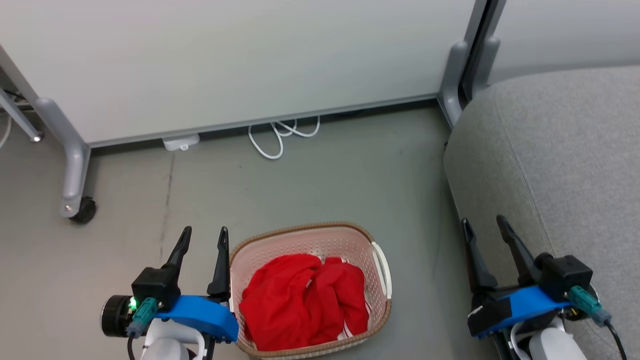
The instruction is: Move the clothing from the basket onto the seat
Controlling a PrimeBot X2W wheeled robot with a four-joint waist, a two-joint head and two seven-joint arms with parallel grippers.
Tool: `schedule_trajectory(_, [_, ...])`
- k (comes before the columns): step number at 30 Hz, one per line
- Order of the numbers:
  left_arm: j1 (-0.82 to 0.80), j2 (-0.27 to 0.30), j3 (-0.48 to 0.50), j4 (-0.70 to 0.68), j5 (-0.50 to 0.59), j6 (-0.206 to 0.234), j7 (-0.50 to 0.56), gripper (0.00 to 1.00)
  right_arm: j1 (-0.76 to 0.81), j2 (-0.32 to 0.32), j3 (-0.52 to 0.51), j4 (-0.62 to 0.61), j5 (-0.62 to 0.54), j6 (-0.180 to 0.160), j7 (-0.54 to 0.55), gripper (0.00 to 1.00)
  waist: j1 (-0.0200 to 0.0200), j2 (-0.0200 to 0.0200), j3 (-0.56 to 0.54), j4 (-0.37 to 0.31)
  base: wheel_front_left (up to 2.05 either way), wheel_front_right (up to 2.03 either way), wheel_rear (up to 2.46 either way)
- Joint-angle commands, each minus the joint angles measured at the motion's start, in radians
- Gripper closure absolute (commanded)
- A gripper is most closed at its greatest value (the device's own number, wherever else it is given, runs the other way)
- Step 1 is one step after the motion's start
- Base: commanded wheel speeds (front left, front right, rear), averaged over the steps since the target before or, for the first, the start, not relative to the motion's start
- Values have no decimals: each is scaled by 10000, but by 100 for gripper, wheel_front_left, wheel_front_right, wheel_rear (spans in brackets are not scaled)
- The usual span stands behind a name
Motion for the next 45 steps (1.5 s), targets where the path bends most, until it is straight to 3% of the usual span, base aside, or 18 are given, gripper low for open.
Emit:
schedule_trajectory(1, [-200, 29, -45, 53, 17, -39, -45, 0, -195, -52, 38, -77, 76, 4, -45, 0, 0, 0, 358, -185, 0, 0, 0])
schedule_trajectory(13, [-1879, 425, -539, 1677, 306, -156, -39, 0, -1732, -43, 869, -812, 265, 3, -42, 0, 0, 0, 2983, -1272, 0, 0, 0])
schedule_trajectory(26, [-4641, 1662, -1811, 3951, 603, -159, 1, 0, -3421, -31, 1980, -1951, 978, 4, -42, 0, 0, 0, 6327, -2550, 0, 0, 0])
schedule_trajectory(35, [-5902, 2314, -2032, 5450, 523, -141, 312, 0, -3874, -29, 2450, -2523, 1685, 3, -42, 0, 0, 0, 7613, -3208, 0, 0, 0])
schedule_trajectory(45, [-6862, 3020, -2288, 6295, 875, 310, 870, 0, -3944, -29, 2694, -2852, 2250, 3, -42, 0, 0, 0, 8404, -3755, 0, 0, 0])
